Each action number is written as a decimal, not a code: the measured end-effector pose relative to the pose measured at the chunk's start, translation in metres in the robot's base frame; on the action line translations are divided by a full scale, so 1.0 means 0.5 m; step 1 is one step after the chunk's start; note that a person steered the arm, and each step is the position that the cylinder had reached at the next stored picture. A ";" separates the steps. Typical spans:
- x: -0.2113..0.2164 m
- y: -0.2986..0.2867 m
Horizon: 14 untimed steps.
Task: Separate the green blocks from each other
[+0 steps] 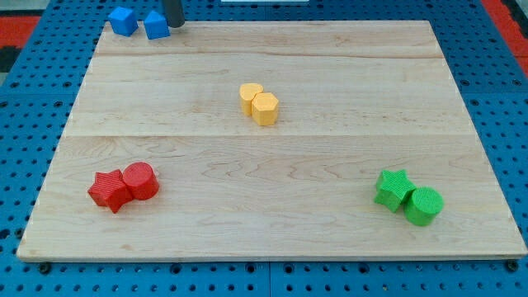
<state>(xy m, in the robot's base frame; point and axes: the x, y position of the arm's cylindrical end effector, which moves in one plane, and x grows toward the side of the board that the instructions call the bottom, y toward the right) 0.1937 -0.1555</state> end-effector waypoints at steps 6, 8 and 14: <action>0.327 0.703; 0.747 0.933; 0.657 0.474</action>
<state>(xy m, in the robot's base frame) 0.5222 0.0814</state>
